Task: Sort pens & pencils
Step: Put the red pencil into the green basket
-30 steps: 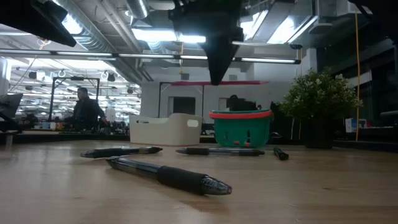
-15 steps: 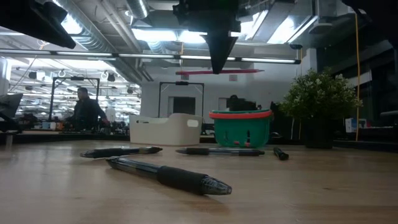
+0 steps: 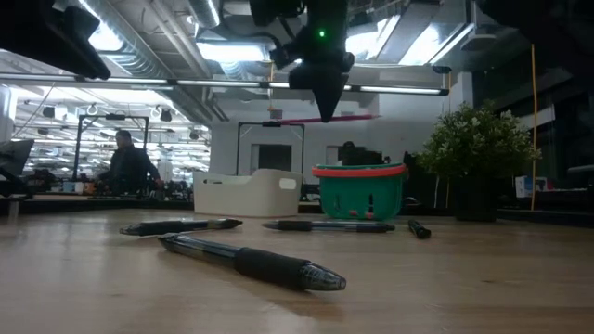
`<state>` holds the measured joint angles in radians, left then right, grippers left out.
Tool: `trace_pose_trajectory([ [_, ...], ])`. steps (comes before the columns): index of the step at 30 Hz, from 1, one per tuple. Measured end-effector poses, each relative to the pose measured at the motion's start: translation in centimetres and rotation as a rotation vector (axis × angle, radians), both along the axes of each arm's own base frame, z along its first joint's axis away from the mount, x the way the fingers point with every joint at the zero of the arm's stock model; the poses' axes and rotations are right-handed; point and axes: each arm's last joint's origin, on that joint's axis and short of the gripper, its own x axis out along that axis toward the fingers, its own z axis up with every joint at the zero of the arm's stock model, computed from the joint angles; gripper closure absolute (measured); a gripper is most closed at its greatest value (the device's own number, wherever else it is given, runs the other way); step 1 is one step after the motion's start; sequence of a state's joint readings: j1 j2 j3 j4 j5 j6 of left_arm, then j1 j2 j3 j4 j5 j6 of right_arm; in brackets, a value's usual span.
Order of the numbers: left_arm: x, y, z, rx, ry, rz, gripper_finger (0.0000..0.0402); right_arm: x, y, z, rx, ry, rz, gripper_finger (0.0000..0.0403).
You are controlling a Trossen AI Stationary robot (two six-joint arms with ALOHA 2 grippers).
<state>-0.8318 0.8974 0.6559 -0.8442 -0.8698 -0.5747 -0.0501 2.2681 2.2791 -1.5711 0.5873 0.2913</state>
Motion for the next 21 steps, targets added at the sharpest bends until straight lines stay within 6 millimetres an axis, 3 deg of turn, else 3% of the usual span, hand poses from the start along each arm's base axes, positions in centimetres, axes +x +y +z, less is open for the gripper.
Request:
trace_pose_trajectory([
  [10, -0.8, 0.8, -0.5, 0.011, 0.054, 0.075, 0.03, -1.0, -6.0, 0.0, 0.005, 0.023, -0.105, 0.037],
  [21, -1.1, 1.2, -0.7, -0.006, 0.064, 0.127, 0.03, -2.2, -10.3, 0.0, -0.001, -0.034, -0.294, 0.0376],
])
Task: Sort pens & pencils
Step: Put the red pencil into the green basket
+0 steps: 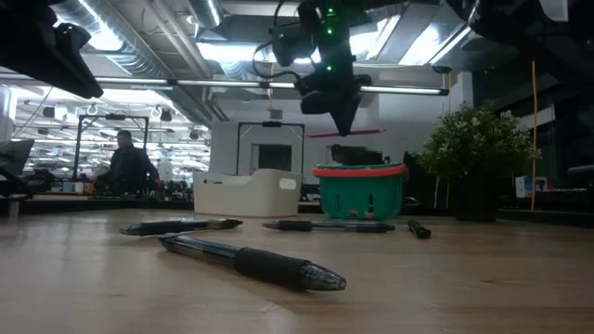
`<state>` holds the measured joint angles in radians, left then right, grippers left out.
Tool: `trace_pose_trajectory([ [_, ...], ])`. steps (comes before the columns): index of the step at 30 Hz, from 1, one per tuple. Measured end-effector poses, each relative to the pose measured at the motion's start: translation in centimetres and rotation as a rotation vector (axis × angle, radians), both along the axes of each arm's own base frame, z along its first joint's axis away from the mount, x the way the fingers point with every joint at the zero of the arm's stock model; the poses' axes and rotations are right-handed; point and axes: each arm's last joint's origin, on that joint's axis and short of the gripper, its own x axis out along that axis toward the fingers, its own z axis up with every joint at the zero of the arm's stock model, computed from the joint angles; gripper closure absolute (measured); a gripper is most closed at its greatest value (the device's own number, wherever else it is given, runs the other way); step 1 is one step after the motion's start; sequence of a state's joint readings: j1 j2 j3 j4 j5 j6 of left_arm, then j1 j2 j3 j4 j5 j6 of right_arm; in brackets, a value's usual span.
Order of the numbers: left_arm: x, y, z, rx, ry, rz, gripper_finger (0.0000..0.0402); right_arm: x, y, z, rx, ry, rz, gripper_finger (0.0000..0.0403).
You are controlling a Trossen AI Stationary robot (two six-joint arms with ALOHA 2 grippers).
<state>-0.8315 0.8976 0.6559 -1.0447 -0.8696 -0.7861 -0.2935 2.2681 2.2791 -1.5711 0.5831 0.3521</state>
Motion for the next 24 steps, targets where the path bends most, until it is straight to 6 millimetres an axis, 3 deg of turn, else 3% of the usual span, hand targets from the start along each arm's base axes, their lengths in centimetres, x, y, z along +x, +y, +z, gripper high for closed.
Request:
trace_pose_trajectory([
  [11, 0.0, 0.0, 0.0, 0.0, 0.001, -0.001, 0.03, -1.2, -2.6, -1.2, 0.09, -0.071, -0.213, 0.0373],
  [24, -0.2, -0.2, -0.3, -0.082, 0.095, -0.038, 0.03, -1.9, -4.0, -1.7, 0.207, -0.172, -0.418, 0.0373],
])
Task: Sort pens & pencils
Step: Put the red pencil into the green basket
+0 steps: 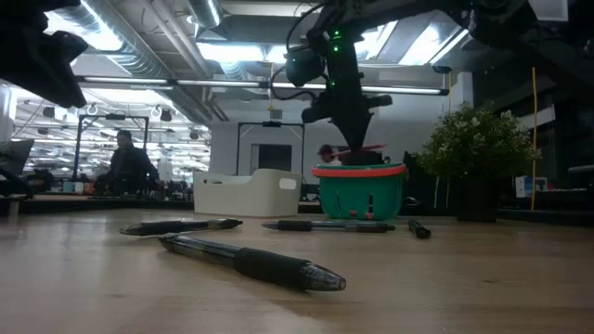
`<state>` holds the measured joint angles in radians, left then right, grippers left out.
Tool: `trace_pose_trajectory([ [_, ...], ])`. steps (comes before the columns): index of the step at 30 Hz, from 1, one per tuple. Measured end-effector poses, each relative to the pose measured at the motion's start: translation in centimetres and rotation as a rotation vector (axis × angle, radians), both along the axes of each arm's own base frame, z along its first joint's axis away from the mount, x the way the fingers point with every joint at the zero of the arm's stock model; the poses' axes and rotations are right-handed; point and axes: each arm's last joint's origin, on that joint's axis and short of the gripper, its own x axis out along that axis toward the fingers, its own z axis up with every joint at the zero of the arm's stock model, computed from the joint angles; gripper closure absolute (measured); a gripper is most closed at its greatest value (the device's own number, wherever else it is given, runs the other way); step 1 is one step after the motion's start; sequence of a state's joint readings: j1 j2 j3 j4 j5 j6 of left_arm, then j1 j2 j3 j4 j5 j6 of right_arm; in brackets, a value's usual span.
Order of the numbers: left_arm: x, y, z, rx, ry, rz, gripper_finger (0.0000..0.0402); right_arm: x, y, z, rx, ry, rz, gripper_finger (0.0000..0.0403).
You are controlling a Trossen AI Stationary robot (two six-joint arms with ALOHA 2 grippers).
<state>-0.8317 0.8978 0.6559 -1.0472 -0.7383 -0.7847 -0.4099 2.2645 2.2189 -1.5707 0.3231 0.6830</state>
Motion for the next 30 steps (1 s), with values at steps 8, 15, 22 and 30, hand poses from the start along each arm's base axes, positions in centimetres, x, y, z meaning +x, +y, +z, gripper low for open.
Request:
trace_pose_trajectory([
  [8, 0.0, 0.0, 0.0, -0.029, 0.006, 0.013, 0.03, -1.2, -1.8, 0.7, 0.069, -0.07, -0.117, 0.0379],
  [15, 0.0, 0.0, 0.0, -0.043, 0.005, 0.024, 0.03, -1.6, -2.5, 0.6, 0.104, -0.089, -0.15, 0.0376],
  [22, 0.0, -0.1, 0.0, -0.047, 0.005, 0.027, 0.03, -1.6, -2.5, 0.3, 0.11, -0.073, -0.141, 0.0376],
  [30, 0.0, -0.1, 0.0, -0.048, 0.005, 0.026, 0.03, -2.1, -2.2, -2.1, 0.134, 0.023, -0.142, 0.0375],
])
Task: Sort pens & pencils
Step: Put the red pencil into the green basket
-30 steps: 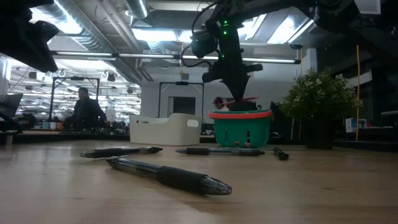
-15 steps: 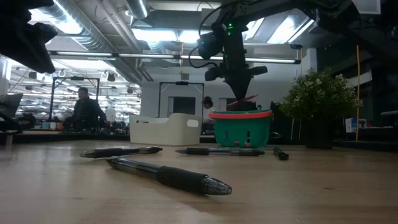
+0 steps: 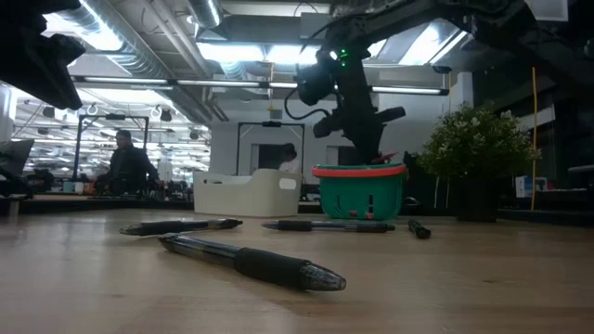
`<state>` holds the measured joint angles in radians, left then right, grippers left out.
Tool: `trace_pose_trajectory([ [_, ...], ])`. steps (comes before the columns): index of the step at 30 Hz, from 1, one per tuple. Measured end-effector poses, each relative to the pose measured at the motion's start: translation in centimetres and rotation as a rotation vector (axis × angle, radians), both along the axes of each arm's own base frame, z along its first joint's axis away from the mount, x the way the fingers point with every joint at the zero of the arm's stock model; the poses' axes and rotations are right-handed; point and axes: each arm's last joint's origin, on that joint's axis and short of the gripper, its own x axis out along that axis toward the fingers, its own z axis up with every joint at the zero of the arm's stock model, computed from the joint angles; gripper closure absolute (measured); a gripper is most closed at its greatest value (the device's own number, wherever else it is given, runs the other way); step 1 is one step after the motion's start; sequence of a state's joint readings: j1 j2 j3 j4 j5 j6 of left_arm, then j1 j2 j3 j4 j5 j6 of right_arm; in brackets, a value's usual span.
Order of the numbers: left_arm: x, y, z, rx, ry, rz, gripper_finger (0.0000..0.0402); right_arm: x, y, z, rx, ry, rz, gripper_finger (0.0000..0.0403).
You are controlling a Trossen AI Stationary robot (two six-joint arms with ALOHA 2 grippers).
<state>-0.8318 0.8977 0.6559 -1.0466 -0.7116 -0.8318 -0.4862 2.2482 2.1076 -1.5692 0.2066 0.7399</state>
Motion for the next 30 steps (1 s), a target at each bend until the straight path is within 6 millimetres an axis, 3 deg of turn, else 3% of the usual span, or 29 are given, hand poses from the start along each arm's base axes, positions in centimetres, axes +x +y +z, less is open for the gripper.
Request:
trace_pose_trajectory([
  [10, 0.0, 0.0, 0.0, -0.001, -0.001, 0.001, 0.03, 1.2, -0.6, -0.2, -0.059, -0.115, 0.06, 0.0382],
  [30, 0.0, 0.0, 0.0, -0.005, -0.003, 0.005, 0.03, 1.3, -0.3, -0.2, -0.051, -0.096, 0.11, 0.0378],
])
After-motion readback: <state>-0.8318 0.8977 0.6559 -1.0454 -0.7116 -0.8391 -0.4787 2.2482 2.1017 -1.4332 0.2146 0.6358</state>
